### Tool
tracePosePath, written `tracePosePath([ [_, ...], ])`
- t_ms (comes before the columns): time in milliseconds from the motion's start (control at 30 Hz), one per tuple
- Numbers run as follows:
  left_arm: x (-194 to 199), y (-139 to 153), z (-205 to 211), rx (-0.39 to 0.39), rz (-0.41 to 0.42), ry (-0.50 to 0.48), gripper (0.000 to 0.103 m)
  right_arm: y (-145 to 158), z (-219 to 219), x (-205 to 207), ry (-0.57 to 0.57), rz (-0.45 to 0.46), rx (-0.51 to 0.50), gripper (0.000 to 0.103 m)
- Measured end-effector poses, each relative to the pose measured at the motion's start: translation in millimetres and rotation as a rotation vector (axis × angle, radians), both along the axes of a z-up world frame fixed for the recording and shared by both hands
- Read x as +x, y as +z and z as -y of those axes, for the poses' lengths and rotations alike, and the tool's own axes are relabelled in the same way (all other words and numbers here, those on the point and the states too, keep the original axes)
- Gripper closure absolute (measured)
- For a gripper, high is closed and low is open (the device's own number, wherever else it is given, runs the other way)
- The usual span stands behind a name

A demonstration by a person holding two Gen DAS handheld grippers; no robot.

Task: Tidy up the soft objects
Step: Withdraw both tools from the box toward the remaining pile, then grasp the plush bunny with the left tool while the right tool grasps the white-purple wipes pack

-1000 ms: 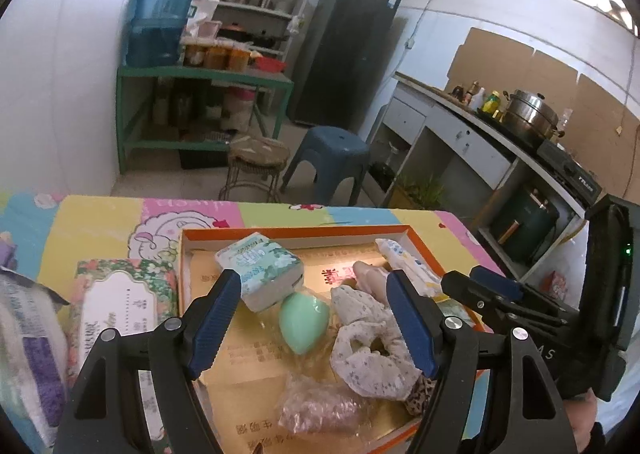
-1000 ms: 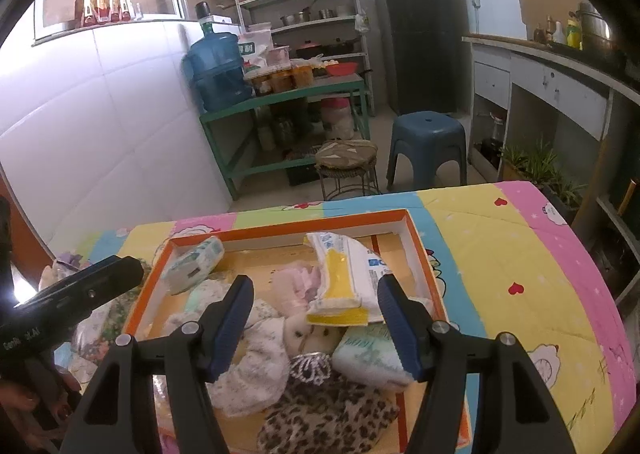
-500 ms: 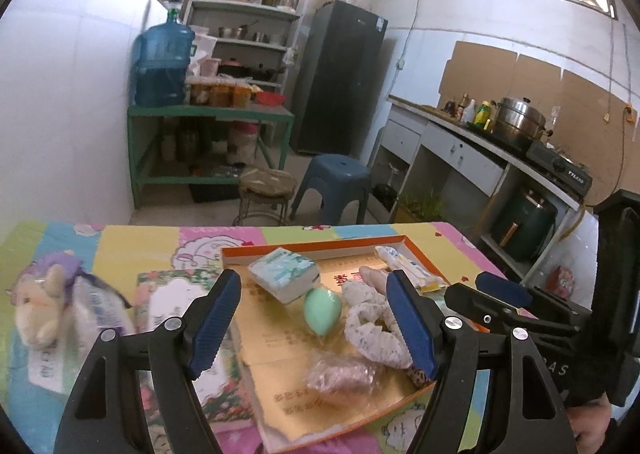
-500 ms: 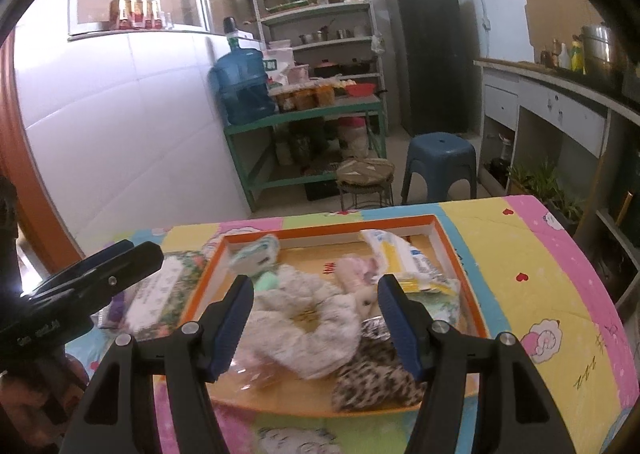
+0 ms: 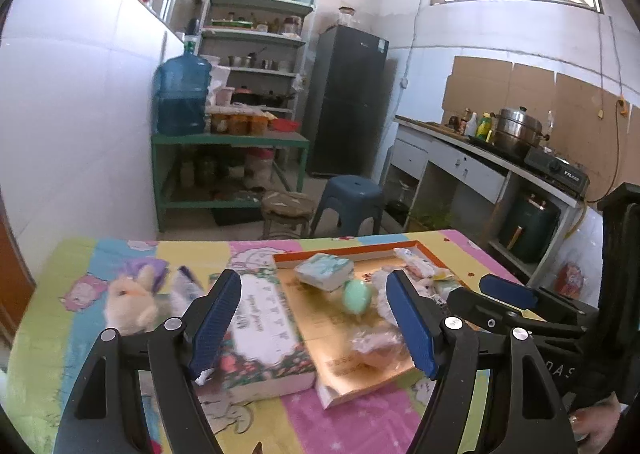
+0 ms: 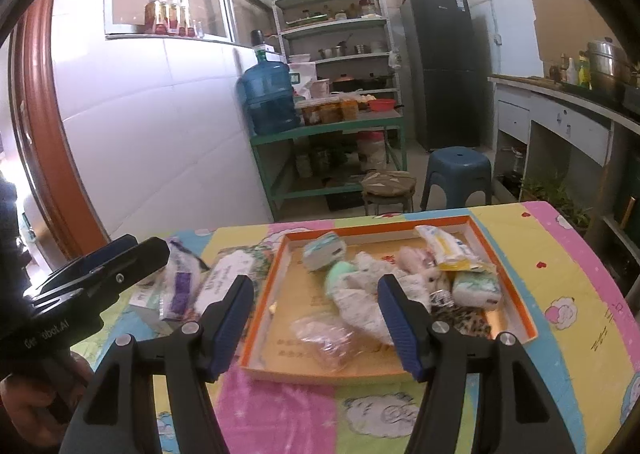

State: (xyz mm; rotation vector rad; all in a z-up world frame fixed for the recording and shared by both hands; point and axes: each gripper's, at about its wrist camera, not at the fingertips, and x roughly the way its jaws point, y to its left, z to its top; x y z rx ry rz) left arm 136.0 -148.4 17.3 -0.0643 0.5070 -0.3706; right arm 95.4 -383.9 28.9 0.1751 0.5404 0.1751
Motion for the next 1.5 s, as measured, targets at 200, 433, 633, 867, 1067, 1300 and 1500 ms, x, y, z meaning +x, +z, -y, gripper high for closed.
tracePosePath([
  [200, -20, 7, -33, 0.000, 0.040, 0.049, 0.027, 3, -23, -12, 0.023, 0.007, 0.015, 0.039],
  [433, -29, 10, -70, 0.024, 0.064, 0.107, 0.027, 5, -58, -18, 0.068, 0.012, 0.005, 0.039],
  [633, -26, 5, -104, 0.046, 0.052, 0.143, 0.027, 0, -87, -14, 0.110, 0.000, -0.002, 0.039],
  [867, -10, -12, -127, 0.062, 0.020, 0.164, 0.027, -8, -113, -4, 0.143, -0.023, -0.015, 0.039],
  [1067, 16, -31, -135, 0.085, -0.004, 0.154, 0.027, -16, -122, 9, 0.158, -0.050, -0.014, 0.039],
  [1300, 59, -46, -137, 0.066, -0.081, 0.112, 0.027, -21, -131, 21, 0.169, -0.065, -0.012, 0.039],
  [1500, 88, -55, -139, 0.044, -0.121, 0.136, 0.027, -23, -131, 30, 0.172, -0.076, -0.002, 0.039],
])
